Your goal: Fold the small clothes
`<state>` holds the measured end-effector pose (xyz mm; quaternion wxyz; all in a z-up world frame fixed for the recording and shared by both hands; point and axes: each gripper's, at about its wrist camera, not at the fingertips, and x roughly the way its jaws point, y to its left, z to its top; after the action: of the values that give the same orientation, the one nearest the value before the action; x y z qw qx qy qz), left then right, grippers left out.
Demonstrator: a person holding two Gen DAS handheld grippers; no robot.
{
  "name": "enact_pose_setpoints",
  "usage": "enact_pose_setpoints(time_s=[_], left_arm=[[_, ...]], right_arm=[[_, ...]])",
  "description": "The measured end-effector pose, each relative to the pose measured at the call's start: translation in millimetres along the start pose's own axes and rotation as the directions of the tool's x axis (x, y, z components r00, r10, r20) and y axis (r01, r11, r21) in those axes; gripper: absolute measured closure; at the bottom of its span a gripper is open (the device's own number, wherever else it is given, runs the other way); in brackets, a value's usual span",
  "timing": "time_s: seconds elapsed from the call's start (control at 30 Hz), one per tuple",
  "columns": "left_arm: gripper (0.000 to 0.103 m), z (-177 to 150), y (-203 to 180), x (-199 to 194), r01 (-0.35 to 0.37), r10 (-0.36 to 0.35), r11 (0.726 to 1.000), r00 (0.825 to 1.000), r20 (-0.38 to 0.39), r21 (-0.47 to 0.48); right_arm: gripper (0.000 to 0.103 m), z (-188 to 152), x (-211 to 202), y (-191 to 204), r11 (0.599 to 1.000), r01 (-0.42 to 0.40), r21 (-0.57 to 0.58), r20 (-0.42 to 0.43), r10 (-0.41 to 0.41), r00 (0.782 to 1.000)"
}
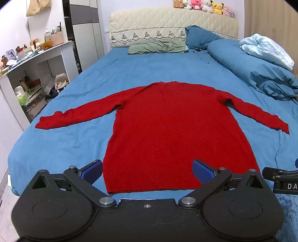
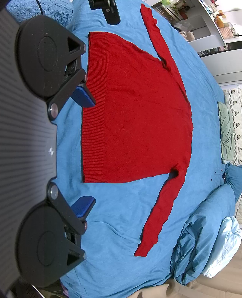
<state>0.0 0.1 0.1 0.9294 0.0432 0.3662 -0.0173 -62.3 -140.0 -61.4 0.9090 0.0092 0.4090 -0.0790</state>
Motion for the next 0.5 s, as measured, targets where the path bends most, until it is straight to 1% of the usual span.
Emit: enact_pose_setpoints(time_s=[0.5], left_arm=[[0.0,2.1,1.7,-2.1,0.003,-0.003,1.0,1.0,0.001,0.0]], right_arm=[[0.0,-0.6,-1.3,2.2,1.0,0.002,-0.001,0.002,-0.002,1.0]])
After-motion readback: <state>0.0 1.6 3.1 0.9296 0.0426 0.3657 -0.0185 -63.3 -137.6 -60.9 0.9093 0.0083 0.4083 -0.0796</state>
